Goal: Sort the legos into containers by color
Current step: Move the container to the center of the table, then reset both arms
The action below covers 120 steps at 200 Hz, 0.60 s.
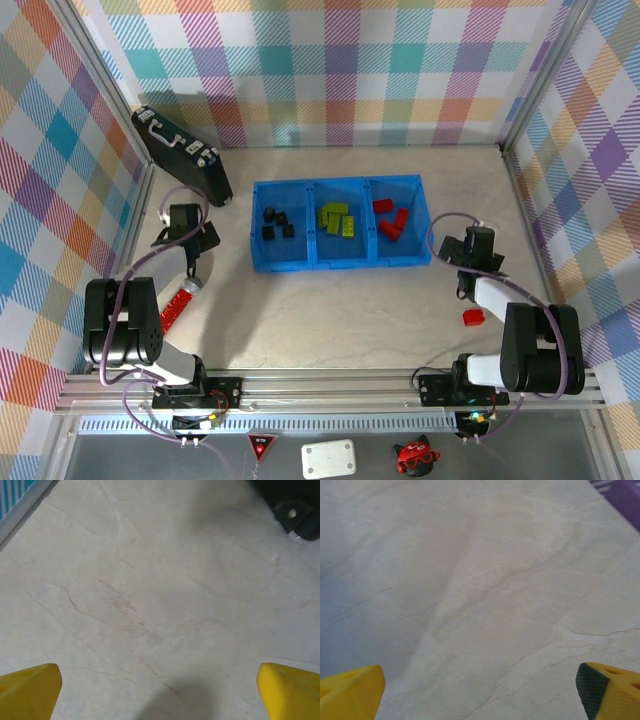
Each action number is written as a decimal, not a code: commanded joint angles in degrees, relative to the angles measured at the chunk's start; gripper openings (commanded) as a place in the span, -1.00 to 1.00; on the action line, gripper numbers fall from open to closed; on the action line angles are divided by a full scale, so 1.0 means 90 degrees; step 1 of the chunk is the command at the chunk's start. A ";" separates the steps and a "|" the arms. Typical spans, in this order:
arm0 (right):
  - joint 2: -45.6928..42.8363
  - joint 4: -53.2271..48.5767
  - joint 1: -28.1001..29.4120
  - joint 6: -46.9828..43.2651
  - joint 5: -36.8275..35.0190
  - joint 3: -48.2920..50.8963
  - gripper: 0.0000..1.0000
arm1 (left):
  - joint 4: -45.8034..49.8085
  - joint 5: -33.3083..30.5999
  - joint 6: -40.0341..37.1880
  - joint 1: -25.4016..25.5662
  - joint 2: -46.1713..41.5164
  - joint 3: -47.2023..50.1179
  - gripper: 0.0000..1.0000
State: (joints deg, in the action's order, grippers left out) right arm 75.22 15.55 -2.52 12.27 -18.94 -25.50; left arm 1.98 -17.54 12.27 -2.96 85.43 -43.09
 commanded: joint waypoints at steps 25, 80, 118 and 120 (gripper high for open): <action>0.0119 0.3518 0.0002 -0.0548 0.1362 0.0914 0.98 | -0.2890 0.0892 -0.0903 -0.0062 -0.0270 0.1233 0.99; 0.1376 0.4761 0.0023 -0.1033 0.2532 0.0864 0.98 | -0.4812 0.1800 -0.0666 -0.0042 -0.0388 0.2196 0.99; 0.1378 0.3712 0.0127 -0.1010 0.2167 0.0336 0.98 | -0.4754 0.2048 -0.0801 -0.0041 -0.0029 0.1945 0.99; 0.1393 0.3731 0.0166 -0.1031 0.2110 0.0326 0.98 | -0.4713 0.2059 -0.0805 -0.0037 -0.0029 0.1929 0.99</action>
State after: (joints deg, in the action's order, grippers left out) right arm 86.96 50.52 -2.63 3.99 0.27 -18.26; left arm -37.47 -1.98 6.35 -3.20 84.01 -23.79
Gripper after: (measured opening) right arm 0.990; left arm 0.997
